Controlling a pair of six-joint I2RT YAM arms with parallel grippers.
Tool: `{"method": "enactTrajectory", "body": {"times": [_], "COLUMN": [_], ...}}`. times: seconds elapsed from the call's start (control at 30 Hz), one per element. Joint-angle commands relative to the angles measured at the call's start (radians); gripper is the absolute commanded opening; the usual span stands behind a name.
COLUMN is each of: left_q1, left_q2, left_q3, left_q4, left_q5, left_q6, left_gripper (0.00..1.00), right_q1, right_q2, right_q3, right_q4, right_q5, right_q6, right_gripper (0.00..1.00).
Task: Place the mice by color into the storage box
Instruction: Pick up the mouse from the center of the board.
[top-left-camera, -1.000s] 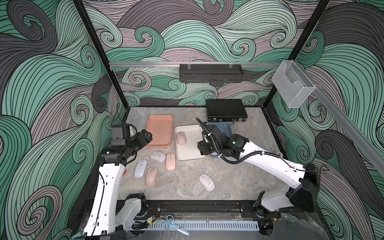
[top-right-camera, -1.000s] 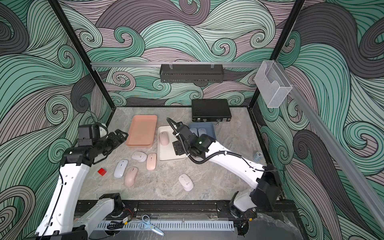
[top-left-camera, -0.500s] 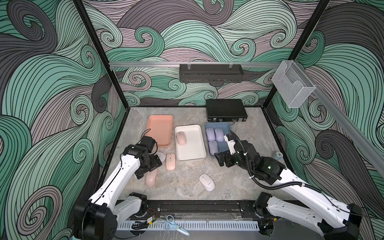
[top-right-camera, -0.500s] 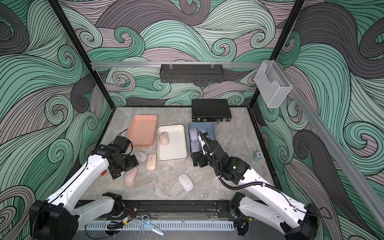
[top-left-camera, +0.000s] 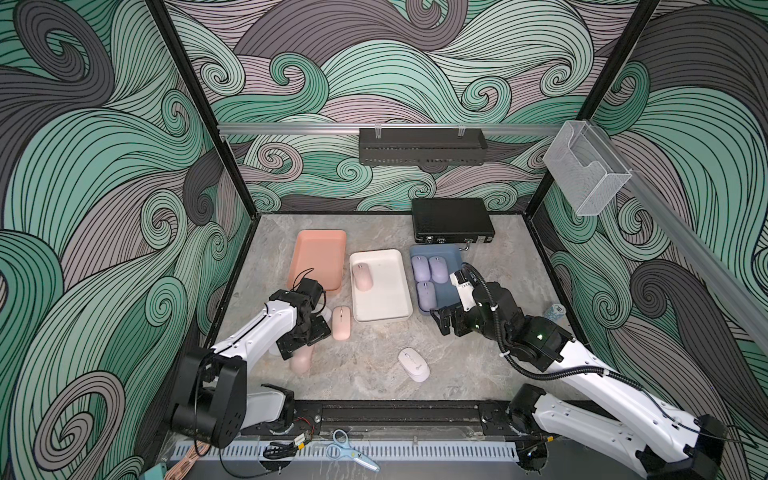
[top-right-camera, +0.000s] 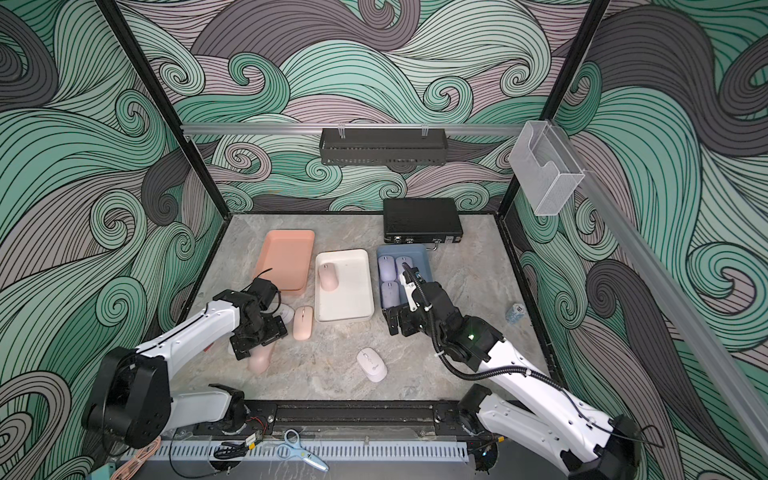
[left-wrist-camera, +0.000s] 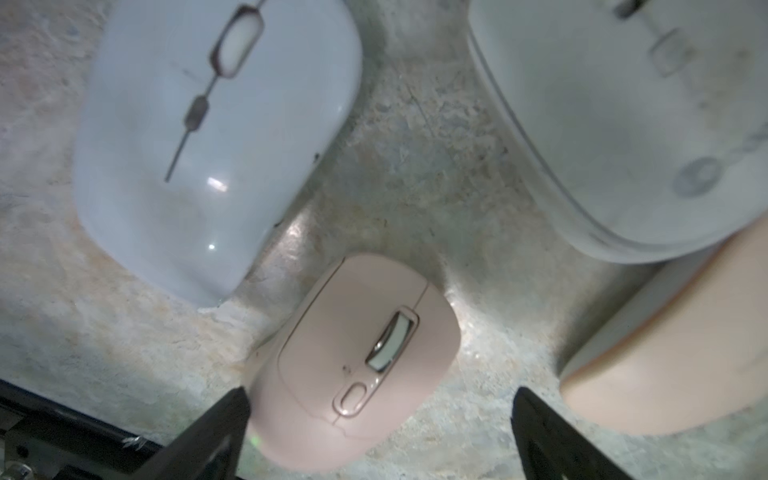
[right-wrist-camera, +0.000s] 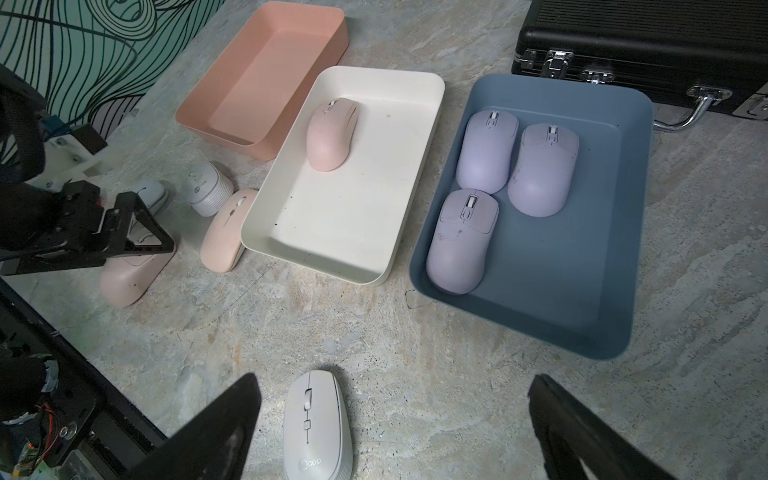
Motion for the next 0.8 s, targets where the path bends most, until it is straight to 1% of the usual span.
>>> {"method": "enactTrajectory", "body": {"times": [0.0,0.07,0.2,0.27,0.4,0.5,0.63,0.7,0.77], "left_q1": [-0.010,-0.011,-0.021,-0.042,-0.098,-0.124,-0.137,-0.143,-0.146], "left_q2": [-0.004,-0.031,-0.046,-0.026,-0.001,-0.006,-0.009,-0.010,-0.004], "left_q3": [0.014,0.006,-0.038,-0.050,-0.065,-0.070,-0.078,-0.085,-0.094], "left_q4": [0.003,-0.004,0.042,0.061,0.091,0.087,0.053,0.049,0.065], "left_q5": [-0.019,-0.016,0.050,0.066,0.074,0.043,-0.029,-0.056,-0.059], "left_q6": [0.005,-0.001,-0.008,-0.027,-0.062,-0.080,-0.105,-0.119,-0.122], "left_gripper": [0.95,0.95,0.92,0.90,0.89,0.84,0.68,0.65,0.63], "right_q1": [-0.007,-0.007,-0.008,-0.008,-0.009,-0.009,-0.009,-0.009,-0.010], "right_q2": [-0.010,-0.008,0.006,0.017,0.037,0.042,0.049,0.048,0.048], "right_q3": [-0.006,-0.007,-0.007,-0.003,0.008,0.007,0.008,0.008,0.009], "right_q4": [0.017,0.015,0.017,0.018,0.016,0.017,0.018,0.019,0.016], "right_q5": [-0.010,-0.009,-0.002,0.000,-0.002,-0.009,-0.014,-0.019,-0.018], "right_q6": [-0.008,-0.007,-0.005,-0.006,-0.004,0.001,0.008,0.008,0.009], "right_gripper": [1.00,1.00,1.00,1.00,0.99,0.98,0.97,0.97,0.97]}}
